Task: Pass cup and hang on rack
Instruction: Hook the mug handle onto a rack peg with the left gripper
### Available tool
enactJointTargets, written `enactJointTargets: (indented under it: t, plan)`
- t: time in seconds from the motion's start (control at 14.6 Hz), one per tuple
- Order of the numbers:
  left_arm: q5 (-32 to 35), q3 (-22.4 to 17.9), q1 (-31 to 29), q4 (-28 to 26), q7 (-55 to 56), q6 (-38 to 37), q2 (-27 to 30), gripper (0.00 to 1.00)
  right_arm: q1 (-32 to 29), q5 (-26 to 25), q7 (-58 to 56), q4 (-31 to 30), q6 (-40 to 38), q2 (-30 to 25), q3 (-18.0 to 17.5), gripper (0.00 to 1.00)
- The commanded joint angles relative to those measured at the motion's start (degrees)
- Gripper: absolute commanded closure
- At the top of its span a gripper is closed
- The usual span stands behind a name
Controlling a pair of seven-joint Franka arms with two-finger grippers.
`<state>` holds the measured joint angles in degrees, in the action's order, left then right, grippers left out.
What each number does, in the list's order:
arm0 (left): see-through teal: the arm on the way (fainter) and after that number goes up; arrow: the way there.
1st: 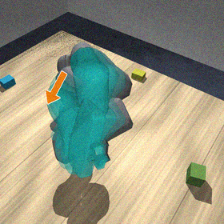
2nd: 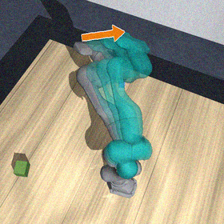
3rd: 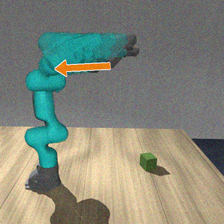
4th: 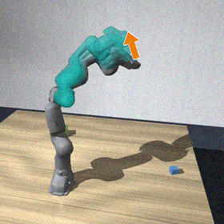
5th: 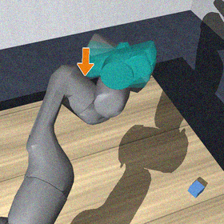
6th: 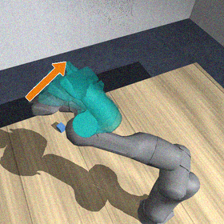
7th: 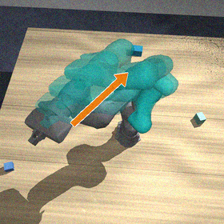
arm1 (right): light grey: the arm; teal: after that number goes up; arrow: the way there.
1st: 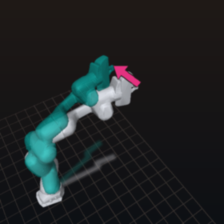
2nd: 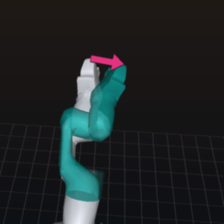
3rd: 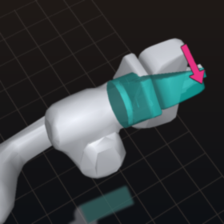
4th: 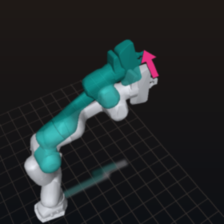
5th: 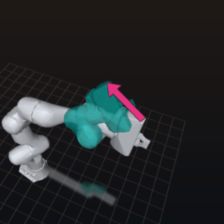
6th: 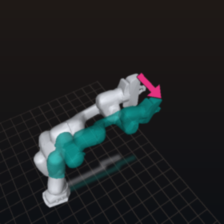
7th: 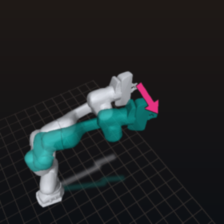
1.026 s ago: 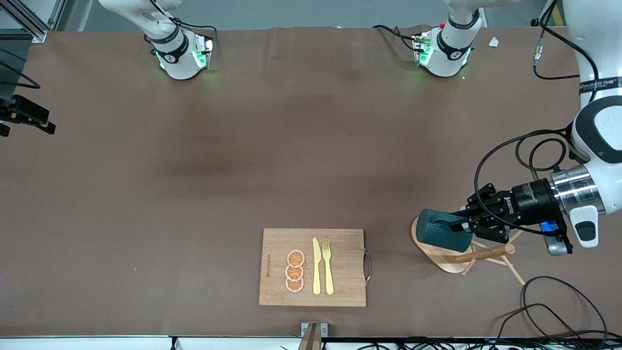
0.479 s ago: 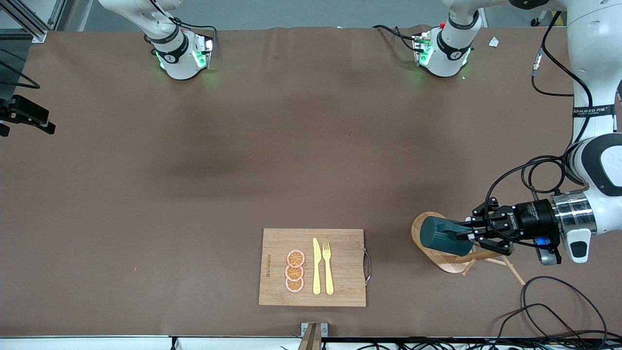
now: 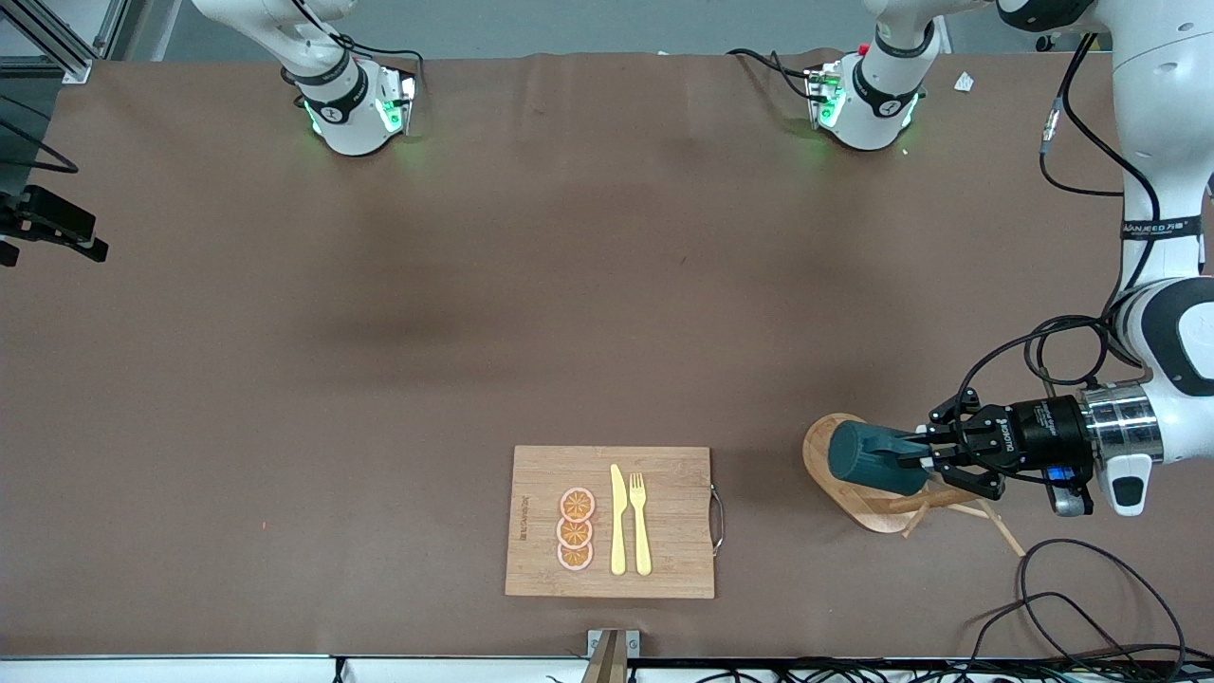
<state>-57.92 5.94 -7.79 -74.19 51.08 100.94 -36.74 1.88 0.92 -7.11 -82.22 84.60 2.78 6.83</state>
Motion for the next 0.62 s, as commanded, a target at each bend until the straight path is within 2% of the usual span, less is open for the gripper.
enactJointTargets:
  t: [0.0,0.55]
  plan:
    - [-0.9,0.3,-0.6,0.6,-1.2,-0.8,-0.5,1.0,0.1,0.0,0.5,0.1,-0.4,-0.2,0.0,0.0]
    - [-1.0,0.0,-2.7,0.8,-4.4,-0.5,-1.3,1.0,0.1,0.0,0.5,0.1,-0.4,-0.2,0.0,0.0]
